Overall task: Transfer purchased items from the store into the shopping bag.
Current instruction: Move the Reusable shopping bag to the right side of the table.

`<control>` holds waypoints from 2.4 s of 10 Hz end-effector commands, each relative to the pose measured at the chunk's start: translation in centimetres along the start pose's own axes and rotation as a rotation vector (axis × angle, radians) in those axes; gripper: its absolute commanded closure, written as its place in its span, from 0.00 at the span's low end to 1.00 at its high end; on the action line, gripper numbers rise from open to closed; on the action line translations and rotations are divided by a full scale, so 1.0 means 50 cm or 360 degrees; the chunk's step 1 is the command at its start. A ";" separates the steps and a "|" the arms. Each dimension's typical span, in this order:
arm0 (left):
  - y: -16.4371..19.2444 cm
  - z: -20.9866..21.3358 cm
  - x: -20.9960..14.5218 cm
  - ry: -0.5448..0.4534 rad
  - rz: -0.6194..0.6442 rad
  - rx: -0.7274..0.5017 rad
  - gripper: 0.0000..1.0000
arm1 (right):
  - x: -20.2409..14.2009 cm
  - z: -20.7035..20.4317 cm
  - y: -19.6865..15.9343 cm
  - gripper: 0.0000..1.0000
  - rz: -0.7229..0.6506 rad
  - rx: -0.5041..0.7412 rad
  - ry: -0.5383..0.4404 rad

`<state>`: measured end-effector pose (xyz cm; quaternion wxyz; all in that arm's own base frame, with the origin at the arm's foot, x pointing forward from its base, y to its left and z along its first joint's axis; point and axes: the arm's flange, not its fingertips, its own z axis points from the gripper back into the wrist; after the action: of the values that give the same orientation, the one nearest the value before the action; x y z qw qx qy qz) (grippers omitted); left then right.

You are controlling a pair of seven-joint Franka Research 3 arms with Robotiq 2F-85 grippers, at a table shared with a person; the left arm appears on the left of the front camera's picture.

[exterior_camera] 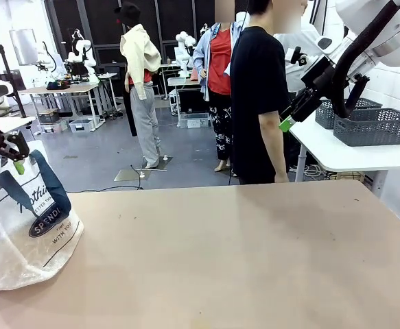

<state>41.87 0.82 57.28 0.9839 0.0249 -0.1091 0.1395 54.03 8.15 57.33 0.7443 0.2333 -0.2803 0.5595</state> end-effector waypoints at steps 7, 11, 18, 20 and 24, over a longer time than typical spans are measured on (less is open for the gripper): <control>-0.020 0.051 -0.012 0.0017 -0.0230 -0.0089 0.00 | 0.000 -0.002 0.002 0.00 -0.0007 0.0001 -0.0009; -0.020 0.051 -0.012 0.0017 -0.0230 -0.0089 0.00 | 0.000 -0.002 0.002 0.00 -0.0007 0.0001 -0.0009; -0.075 0.063 -0.009 -0.0016 -0.0830 -0.0561 0.00 | 0.000 -0.002 0.002 0.00 -0.0007 0.0001 -0.0009; -0.099 0.051 0.003 -0.0200 -0.1122 -0.0712 0.00 | 0.000 -0.002 0.002 0.00 -0.0007 0.0001 -0.0009; -0.147 0.008 0.042 -0.0454 -0.1527 -0.0832 0.00 | 0.000 -0.002 0.002 0.00 -0.0007 0.0001 -0.0009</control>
<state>45.27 -6.24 58.71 0.9034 -0.1231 -0.2435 -0.3309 54.03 8.14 57.33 0.7444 0.2332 -0.2803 0.5594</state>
